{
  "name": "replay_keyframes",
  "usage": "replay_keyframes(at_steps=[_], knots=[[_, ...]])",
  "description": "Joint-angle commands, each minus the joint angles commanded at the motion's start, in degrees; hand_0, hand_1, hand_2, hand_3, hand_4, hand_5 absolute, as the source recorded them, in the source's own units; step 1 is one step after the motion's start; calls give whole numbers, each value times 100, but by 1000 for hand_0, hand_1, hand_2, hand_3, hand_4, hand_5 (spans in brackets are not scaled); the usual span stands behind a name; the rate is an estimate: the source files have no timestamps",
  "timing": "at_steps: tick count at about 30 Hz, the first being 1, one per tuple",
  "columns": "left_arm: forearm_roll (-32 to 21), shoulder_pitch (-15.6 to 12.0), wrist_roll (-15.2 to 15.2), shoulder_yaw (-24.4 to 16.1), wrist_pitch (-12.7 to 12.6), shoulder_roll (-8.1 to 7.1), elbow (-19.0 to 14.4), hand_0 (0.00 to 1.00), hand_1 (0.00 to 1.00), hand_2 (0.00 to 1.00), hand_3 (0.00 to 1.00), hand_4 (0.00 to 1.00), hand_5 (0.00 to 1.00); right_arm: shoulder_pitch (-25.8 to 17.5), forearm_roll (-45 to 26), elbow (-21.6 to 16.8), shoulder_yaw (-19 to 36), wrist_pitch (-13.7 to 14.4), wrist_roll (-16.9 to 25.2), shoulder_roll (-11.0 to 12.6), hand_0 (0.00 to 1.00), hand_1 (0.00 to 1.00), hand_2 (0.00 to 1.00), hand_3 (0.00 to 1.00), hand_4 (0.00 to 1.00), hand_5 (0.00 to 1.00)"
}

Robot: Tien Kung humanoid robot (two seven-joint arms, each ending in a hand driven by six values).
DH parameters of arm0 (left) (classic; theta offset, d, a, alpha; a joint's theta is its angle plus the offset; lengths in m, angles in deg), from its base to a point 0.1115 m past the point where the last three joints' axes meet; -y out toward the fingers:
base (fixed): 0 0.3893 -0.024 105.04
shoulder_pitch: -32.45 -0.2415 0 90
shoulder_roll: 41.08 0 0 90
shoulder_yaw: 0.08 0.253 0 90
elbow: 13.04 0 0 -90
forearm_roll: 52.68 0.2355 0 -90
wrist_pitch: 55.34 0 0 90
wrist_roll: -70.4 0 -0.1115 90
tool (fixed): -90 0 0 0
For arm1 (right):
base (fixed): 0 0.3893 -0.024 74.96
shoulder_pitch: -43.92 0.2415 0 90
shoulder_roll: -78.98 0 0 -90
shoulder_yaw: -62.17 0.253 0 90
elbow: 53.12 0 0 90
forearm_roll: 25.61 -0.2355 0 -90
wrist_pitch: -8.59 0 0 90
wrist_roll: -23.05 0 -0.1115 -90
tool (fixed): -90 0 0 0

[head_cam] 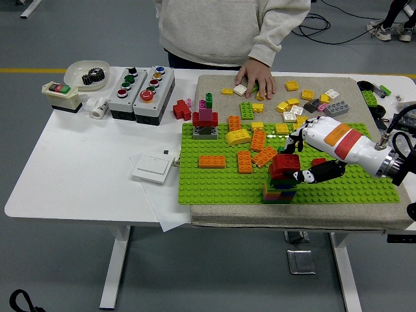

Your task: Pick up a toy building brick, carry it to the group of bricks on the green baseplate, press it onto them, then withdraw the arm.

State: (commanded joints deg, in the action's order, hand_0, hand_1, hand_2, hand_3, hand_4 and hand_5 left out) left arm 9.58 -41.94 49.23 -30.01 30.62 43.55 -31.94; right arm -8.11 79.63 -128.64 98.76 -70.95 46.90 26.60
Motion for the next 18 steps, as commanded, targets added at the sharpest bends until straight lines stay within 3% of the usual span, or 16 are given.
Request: replay_keyframes(at_steps=[18], knots=[[-2, 5, 1, 2, 1, -3, 0, 671, 700, 720, 586, 670, 665, -2, 7, 29, 32, -20, 8, -4, 620, 429, 485, 446, 772, 400]])
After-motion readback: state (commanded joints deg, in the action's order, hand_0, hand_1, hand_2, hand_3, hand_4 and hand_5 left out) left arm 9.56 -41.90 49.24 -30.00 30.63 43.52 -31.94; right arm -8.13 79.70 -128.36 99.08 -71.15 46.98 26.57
